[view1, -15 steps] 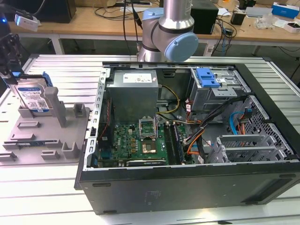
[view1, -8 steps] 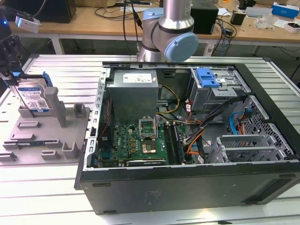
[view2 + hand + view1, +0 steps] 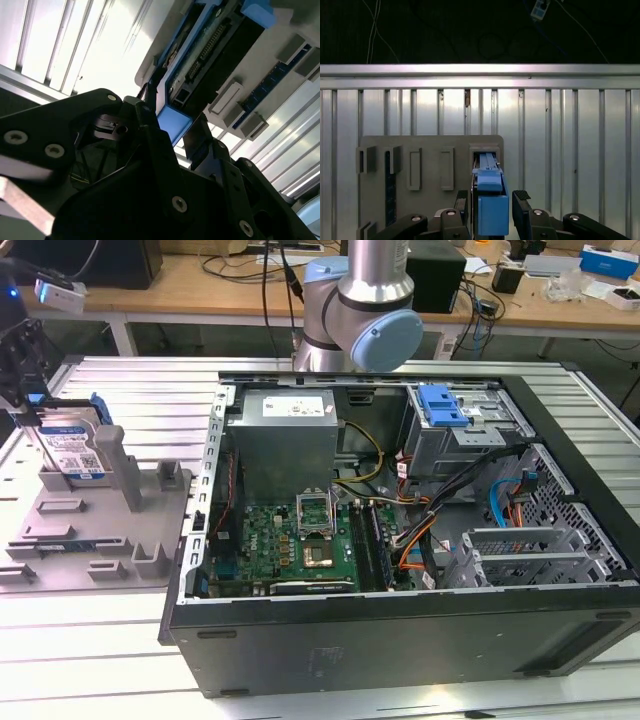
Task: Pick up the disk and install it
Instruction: 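Pick up the disk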
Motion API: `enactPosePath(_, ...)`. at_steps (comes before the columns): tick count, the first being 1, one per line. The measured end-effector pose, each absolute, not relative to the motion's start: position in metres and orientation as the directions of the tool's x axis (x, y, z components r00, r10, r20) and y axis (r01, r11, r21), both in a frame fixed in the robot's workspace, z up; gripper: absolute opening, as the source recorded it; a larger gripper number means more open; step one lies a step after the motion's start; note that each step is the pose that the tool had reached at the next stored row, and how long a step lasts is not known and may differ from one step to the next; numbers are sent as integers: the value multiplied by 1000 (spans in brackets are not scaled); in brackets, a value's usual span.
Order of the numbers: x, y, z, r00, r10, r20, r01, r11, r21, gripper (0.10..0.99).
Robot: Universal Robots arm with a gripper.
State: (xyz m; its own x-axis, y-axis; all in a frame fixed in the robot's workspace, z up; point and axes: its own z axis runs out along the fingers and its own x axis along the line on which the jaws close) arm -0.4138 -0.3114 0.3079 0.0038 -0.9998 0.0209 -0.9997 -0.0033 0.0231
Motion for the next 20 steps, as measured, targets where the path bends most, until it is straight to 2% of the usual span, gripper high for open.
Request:
enactPosePath(8,-414,-311,302,11,-1000,21,-1000,-11,23,482)
enactPosePath(10,-414,-311,302,12,-1000,21,-1000,-11,23,463)
enactPosePath(11,-414,-311,301,12,-1000,21,-1000,-11,23,392)
enactPosePath(20,-414,-312,300,12,-1000,21,-1000,-11,23,392)
